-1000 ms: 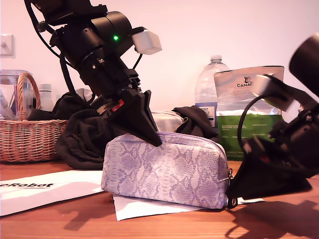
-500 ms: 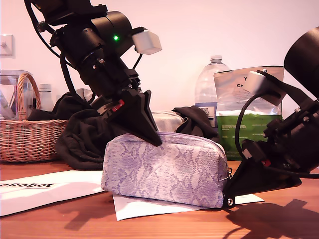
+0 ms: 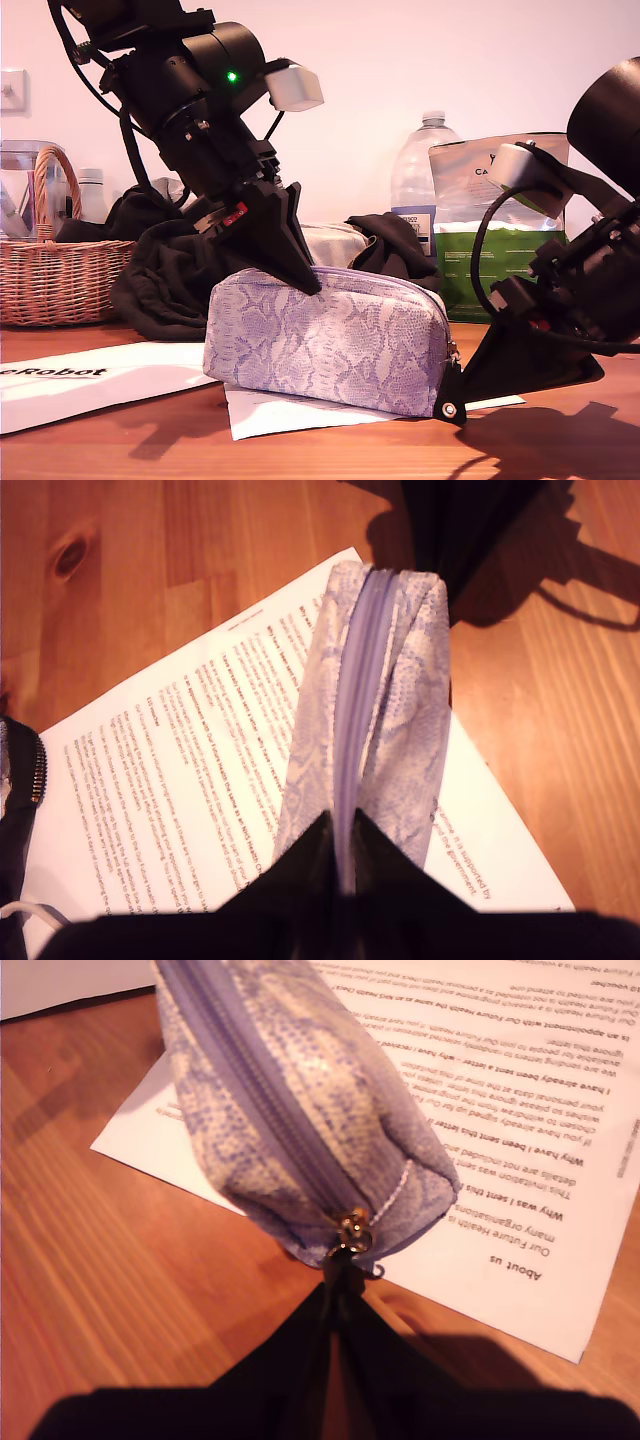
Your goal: Open the zipper in the zip bag in front of you
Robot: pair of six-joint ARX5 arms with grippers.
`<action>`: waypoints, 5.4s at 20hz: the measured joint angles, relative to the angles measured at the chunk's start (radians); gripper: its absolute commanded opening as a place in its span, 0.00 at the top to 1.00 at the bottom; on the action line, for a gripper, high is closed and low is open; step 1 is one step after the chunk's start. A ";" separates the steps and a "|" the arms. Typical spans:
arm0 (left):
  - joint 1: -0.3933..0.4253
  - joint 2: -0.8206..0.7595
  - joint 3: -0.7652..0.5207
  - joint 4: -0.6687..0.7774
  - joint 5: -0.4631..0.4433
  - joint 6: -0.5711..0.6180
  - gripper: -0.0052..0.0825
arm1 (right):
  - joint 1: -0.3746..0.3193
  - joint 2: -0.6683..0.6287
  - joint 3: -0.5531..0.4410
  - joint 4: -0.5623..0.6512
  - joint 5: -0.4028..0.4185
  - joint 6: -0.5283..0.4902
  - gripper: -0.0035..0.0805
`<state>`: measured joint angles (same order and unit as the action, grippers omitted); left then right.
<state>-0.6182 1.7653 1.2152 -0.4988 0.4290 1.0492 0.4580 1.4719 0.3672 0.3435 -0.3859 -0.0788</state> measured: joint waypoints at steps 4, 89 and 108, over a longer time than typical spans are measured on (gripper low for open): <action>0.000 0.000 0.000 -0.001 -0.001 0.000 0.97 | 0.000 0.000 0.006 -0.009 -0.042 0.003 0.95; -0.056 0.000 0.005 -0.003 -0.064 -0.026 0.97 | 0.101 -0.022 0.346 -0.232 -0.228 0.618 0.97; -0.067 0.000 0.005 -0.006 -0.073 -0.049 0.97 | 0.113 -0.029 0.542 -0.752 -0.184 0.157 0.53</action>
<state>-0.6849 1.7653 1.2201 -0.5045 0.3561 1.0004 0.5713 1.4433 0.9092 -0.4080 -0.5701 0.0780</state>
